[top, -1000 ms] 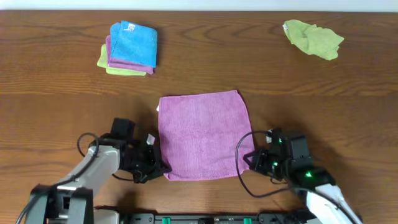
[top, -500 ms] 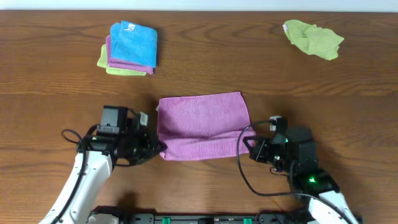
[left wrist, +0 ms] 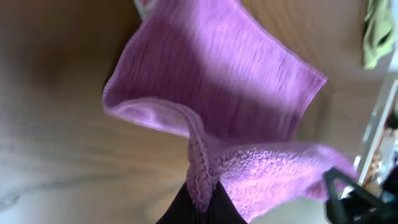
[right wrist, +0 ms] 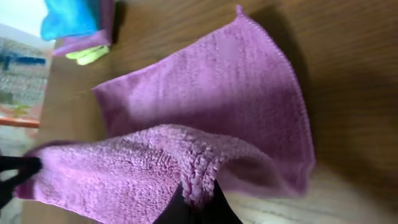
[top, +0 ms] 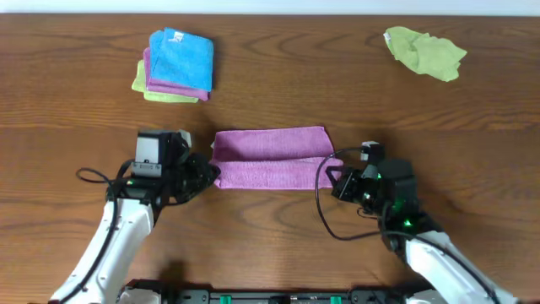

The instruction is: Fold the cloth

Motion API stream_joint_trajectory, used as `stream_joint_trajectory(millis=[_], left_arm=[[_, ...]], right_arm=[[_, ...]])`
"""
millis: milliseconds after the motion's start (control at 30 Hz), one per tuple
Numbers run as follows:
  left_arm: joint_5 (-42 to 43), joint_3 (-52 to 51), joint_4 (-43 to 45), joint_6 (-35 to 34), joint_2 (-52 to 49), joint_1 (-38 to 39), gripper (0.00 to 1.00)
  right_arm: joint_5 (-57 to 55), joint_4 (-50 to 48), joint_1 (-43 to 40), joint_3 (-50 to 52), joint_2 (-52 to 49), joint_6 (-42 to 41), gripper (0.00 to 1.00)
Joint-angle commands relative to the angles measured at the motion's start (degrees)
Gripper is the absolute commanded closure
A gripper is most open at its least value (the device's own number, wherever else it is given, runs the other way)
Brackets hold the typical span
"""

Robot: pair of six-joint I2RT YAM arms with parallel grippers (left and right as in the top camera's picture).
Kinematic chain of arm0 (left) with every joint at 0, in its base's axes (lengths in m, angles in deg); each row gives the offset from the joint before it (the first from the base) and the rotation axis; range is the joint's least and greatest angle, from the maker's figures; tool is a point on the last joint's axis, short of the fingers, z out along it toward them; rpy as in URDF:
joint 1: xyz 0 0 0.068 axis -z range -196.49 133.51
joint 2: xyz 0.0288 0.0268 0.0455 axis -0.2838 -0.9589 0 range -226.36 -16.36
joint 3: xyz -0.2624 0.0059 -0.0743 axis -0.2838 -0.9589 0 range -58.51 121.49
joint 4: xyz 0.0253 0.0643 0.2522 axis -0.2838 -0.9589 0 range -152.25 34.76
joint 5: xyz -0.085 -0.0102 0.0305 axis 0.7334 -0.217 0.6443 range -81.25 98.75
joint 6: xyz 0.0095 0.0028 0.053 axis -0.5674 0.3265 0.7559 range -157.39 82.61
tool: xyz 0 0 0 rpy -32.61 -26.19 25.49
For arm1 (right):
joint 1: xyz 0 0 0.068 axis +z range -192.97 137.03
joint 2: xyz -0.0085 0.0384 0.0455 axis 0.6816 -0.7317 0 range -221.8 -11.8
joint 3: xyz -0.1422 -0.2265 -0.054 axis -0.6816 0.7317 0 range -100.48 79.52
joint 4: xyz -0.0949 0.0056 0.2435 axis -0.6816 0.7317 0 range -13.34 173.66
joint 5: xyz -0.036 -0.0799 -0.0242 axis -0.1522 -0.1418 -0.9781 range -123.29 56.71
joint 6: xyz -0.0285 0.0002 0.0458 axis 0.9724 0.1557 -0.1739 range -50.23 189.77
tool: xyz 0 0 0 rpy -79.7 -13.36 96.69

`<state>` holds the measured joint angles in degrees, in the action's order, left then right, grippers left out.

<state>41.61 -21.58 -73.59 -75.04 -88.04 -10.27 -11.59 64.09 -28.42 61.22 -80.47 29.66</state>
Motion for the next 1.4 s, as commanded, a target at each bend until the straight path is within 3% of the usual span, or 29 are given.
stream_joint_trajectory(millis=[0,567,1367], left_arm=[[-3.4,0.9,3.0,-2.6,-1.2,-0.2,0.94],[-8.8,0.9,16.9,-4.5,-7.8,-0.2,0.94],[-10.9,0.9,34.9,-4.7,-24.6,-0.2,0.94]], right_arm=[[-4.2,-1.7,0.2,-2.6,-3.3,0.4,0.99],[-8.2,-3.5,0.2,-14.8,-17.9,8.1,0.99],[-12.5,-13.8,0.1,-18.4,-33.7,11.1,0.99]])
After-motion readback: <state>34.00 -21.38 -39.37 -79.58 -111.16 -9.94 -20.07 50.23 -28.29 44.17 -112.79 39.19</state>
